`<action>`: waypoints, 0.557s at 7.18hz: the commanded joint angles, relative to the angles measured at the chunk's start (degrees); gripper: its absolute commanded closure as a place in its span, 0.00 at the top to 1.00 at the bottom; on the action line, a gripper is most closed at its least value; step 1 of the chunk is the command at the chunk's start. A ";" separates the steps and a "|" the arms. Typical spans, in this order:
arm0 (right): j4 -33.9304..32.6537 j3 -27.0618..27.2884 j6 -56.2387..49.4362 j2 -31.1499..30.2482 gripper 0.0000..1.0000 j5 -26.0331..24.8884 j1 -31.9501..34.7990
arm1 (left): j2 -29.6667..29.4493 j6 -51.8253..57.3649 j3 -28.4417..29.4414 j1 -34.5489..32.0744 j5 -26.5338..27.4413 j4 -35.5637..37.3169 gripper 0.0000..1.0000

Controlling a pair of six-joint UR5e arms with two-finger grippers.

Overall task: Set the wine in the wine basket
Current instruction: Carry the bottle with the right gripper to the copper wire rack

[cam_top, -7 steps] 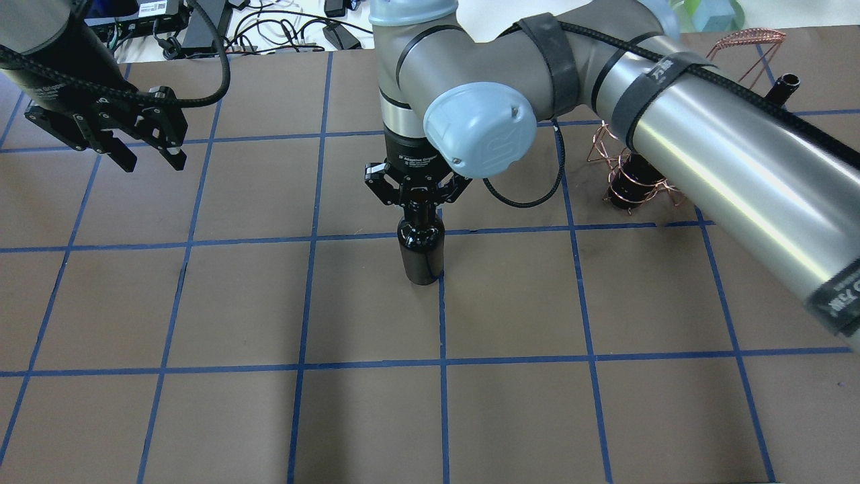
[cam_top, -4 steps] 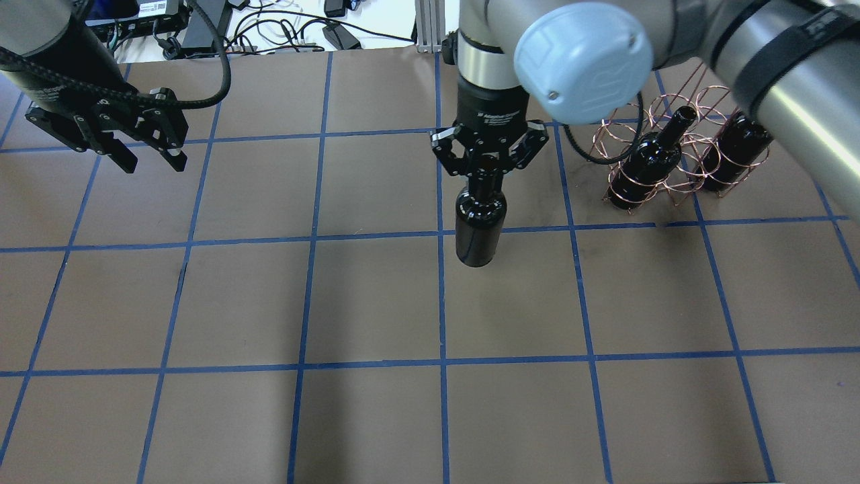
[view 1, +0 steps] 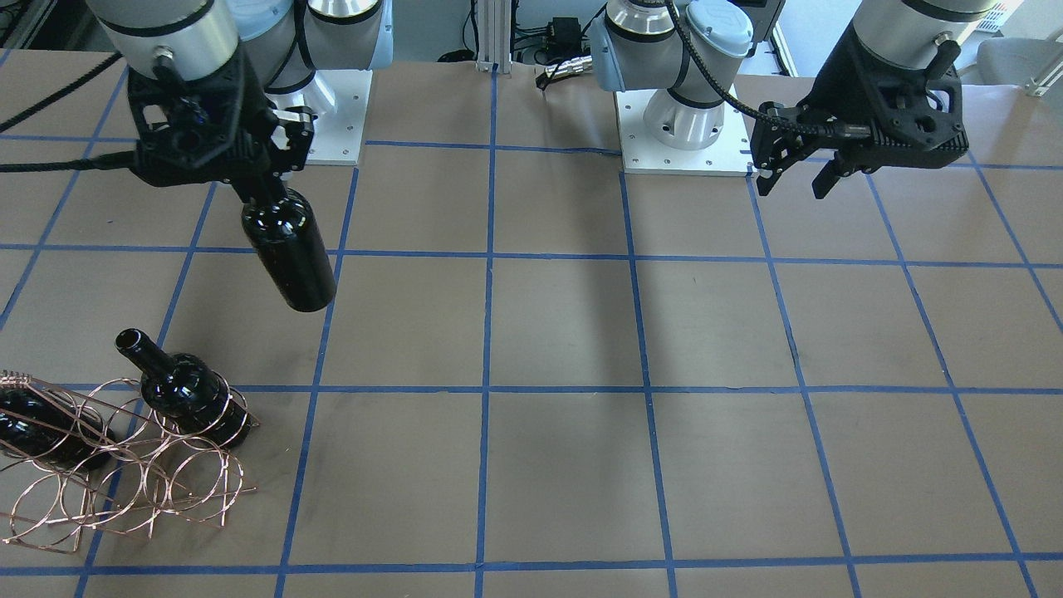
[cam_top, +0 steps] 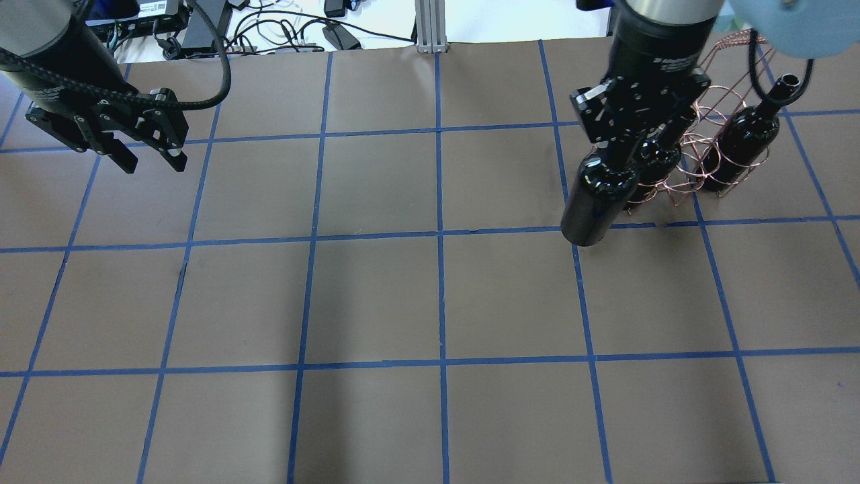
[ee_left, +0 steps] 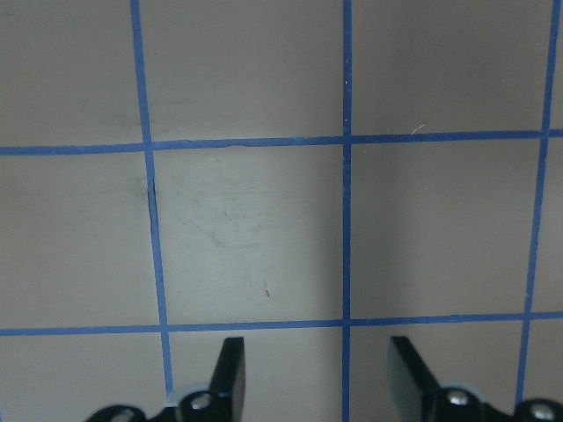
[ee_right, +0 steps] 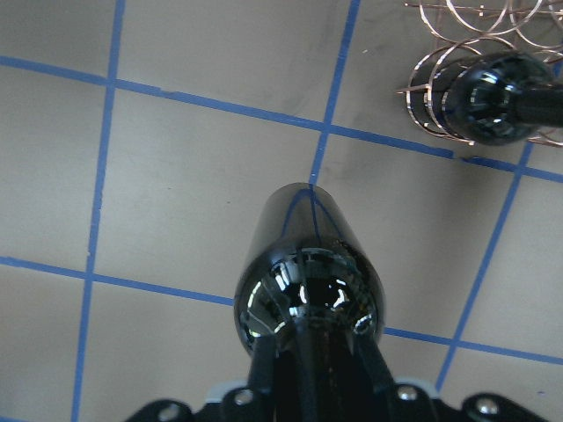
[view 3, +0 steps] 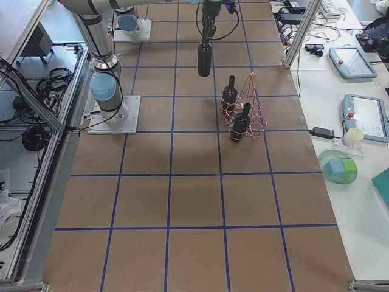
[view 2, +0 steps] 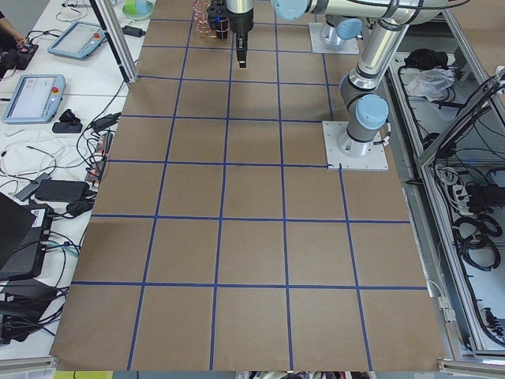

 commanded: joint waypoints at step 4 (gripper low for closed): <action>1.82 -1.61 -25.67 -3.07 0.00 -4.55 -18.27 | 0.00 -0.07 0.00 -0.03 0.00 0.00 0.64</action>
